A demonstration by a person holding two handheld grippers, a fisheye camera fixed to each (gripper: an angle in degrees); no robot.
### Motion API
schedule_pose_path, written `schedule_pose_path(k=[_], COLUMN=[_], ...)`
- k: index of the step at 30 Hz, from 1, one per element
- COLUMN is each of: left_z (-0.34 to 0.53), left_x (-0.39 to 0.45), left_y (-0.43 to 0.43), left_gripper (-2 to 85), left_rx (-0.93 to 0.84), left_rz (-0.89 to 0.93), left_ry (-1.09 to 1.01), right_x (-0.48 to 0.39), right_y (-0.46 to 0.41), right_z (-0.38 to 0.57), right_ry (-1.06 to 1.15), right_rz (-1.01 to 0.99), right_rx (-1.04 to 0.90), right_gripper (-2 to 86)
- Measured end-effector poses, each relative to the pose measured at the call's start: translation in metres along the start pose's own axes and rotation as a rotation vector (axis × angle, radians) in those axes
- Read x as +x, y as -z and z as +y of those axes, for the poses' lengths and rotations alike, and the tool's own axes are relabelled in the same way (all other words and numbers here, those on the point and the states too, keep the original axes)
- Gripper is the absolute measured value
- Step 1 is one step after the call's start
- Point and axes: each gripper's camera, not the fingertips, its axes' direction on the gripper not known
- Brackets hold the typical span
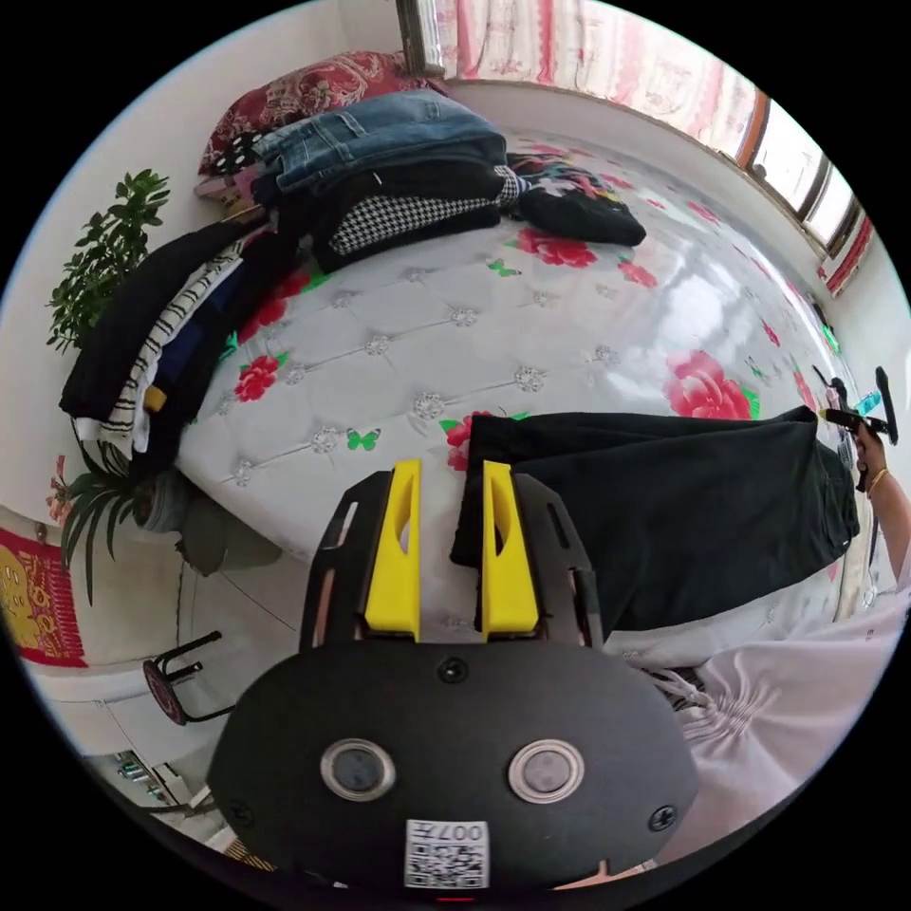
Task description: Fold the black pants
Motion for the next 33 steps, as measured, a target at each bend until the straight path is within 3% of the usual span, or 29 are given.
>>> schedule_pose_path(k=[3,5,10,16,19,21,23,25,33], left_z=[0.004,-0.003,-0.03,-0.058,-0.079,-0.093,-0.096,-0.092,-0.093], left_x=[0.018,0.034,0.031,0.025,0.007,-0.004,-0.024,-0.043,-0.083], left_y=[-0.007,-0.044,-0.055,0.035,0.035,-0.012,-0.107,-0.101,-0.077], left_gripper=[8.8,8.0,4.6,2.4,2.4,2.8,3.4,3.4,4.6], left_rx=[-0.009,-0.114,-0.227,-0.054,-0.009,-0.094,-0.339,-0.186,-0.212], left_rz=[0.006,-0.029,-0.032,-0.049,-0.059,-0.071,-0.038,0.004,-0.026], left_ry=[-0.103,-0.16,-0.108,-0.146,-0.123,-0.132,-0.097,-0.081,-0.004], right_x=[-0.012,-0.018,-0.043,-0.057,-0.054,-0.057,-0.062,-0.071,-0.074], right_y=[0.002,-0.008,-0.043,-0.033,-0.024,-0.029,-0.035,-0.03,-0.021], right_z=[0.039,0.053,0.062,0.062,0.062,0.062,0.062,0.066,0.101], right_ry=[0.023,0.013,0.035,0.066,0.045,0.04,0.043,0.068,0.182], right_rz=[-0.044,-0.056,-0.167,-0.168,-0.208,-0.217,-0.222,-0.216,-0.184], right_rx=[0.051,0.037,-0.106,-0.076,-0.033,-0.044,-0.072,-0.073,-0.13], right_gripper=[0.7,0.3,-0.2,-0.3,-0.3,-0.3,-0.3,-0.3,-0.3])
